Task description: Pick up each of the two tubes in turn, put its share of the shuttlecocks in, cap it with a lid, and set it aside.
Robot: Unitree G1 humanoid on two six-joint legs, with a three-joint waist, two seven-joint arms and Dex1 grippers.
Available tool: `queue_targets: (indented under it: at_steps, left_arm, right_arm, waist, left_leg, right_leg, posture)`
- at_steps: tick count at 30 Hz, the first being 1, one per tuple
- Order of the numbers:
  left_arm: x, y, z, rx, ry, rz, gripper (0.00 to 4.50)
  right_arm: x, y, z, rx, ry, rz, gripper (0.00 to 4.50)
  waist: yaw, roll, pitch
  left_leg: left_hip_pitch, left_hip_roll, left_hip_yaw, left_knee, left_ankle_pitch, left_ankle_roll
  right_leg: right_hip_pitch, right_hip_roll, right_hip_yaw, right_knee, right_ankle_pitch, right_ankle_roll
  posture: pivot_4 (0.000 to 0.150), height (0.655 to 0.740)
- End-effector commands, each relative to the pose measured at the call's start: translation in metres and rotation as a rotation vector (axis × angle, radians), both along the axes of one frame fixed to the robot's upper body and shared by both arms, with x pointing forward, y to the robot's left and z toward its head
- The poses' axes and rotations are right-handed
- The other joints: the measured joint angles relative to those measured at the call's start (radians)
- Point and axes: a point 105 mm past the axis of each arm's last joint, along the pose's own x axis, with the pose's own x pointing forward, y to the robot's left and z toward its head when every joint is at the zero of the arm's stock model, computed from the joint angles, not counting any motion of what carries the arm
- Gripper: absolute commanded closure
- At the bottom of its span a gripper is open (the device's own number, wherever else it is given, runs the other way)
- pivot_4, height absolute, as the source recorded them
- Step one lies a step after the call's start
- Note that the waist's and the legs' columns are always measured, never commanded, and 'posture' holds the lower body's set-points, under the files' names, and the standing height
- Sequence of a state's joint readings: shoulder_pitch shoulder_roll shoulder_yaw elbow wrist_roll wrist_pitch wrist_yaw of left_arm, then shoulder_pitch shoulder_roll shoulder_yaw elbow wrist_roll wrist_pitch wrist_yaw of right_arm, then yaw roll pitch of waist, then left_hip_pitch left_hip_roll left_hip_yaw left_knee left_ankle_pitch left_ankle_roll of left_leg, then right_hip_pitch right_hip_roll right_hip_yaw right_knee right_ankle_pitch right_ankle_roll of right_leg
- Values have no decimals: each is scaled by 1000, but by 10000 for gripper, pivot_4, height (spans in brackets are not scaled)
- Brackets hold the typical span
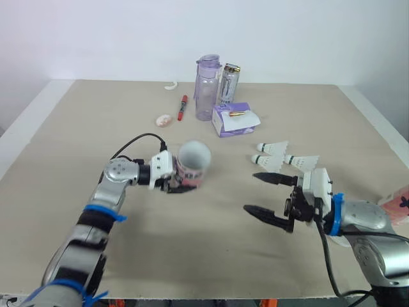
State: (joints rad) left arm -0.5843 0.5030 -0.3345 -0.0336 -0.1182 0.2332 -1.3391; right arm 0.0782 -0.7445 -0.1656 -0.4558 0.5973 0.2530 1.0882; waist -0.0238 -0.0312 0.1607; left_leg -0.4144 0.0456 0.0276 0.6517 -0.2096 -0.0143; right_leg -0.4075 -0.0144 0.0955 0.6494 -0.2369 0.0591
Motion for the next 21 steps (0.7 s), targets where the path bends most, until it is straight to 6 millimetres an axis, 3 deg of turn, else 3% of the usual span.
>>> queue_targets:
  at_steps: [1, 11, 18, 21]
  left_arm:
    - [-2, -6, 3, 92, -13, 5, 10915]
    - [11, -13, 2, 223, -76, 56, 10915]
    - [17, -17, 15, 257, -108, 66, 10915]
    - [16, -16, 12, 284, -107, 63, 10915]
  right_arm:
    - [-6, 0, 12, 2, -66, 8, 0]
    - [-4, 0, 10, 13, -80, -12, 0]
    - [18, -15, 7, 83, -43, -182, 0]
    - [41, -32, 7, 148, -13, -364, 0]
  waist:
    - [0, 0, 0]
    - [1, 0, 0]
    - [0, 0, 0]
    - [0, 0, 0]
  left_leg:
    - [0, 0, 0, 1, 0, 0]
    - [0, 0, 0, 2, 0, 0]
    - [-1, 0, 0, 2, 0, 0]
    - [-2, 0, 0, 2, 0, 0]
  right_leg:
    - [0, 0, 0, 0, 0, 0]
    - [0, 2, 3, 0, 1, 0]
    - [0, 3, 5, 0, 1, 0]
    - [-1, 3, 5, 0, 0, 0]
  posture:
    - [1500, 7400]
    - [1500, 7400]
    - [1500, 7400]
    - [1500, 7400]
